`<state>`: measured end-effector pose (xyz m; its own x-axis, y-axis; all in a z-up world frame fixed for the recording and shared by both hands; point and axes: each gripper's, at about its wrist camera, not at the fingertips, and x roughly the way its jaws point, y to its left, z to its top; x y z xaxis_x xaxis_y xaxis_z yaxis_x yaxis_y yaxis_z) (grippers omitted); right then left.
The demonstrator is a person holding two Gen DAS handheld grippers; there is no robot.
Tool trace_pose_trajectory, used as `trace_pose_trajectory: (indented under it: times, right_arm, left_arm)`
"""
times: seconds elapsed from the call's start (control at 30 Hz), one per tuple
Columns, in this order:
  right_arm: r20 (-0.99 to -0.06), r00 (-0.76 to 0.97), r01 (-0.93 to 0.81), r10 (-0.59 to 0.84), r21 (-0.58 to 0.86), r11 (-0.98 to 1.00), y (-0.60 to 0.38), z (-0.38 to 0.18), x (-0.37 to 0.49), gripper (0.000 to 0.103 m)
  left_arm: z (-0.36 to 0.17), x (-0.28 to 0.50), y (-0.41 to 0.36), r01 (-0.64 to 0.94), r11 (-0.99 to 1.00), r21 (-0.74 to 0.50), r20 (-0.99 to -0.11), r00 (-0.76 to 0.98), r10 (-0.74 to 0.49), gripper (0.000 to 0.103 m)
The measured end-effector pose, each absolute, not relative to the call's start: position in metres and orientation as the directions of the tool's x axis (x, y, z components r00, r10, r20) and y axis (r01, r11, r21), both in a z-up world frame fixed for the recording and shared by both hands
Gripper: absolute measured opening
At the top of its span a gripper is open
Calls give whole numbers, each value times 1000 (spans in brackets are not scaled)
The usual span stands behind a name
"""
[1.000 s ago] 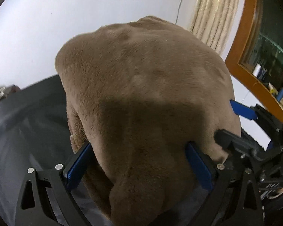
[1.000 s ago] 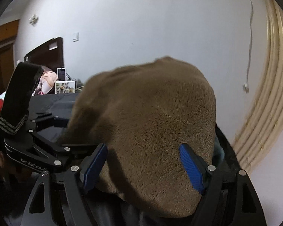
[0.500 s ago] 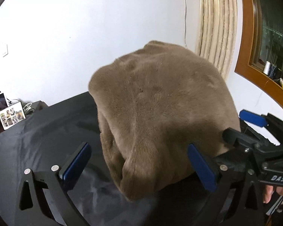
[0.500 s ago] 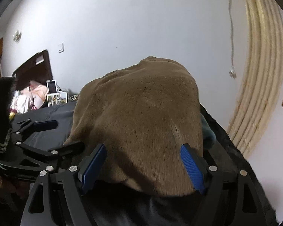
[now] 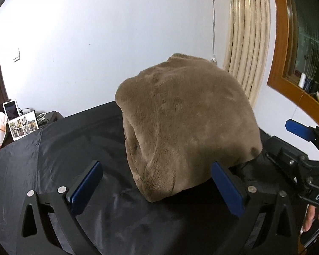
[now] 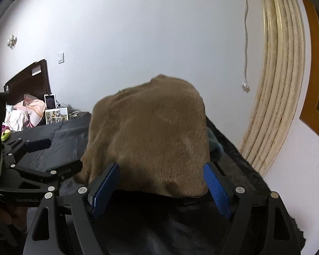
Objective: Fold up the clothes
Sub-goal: 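Set the folded fleece bundle on the bed and open both grippers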
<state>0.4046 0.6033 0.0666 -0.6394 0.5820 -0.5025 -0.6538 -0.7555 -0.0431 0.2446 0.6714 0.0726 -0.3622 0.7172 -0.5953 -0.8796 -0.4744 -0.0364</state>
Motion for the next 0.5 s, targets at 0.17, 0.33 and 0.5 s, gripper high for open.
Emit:
trace_pose_trajectory:
  times: [0.17,0.33,0.5]
  right_arm:
    - [-475,-636,-658,609,-80,-749,593,78,403,83]
    - [-466,-638,-659,613,-80,-748,588,80,400,83]
    - [-465,-633,-664,620,-85,-742,585,80,399,83]
  left_arm:
    - [85,244,657,-879,-476,-34,-577,-371,727,102]
    - [90,248,649,-882,-472,-21,-568,-378,732,102]
    - [85,245,647,-881,-472,-24,-573,-375,728,102]
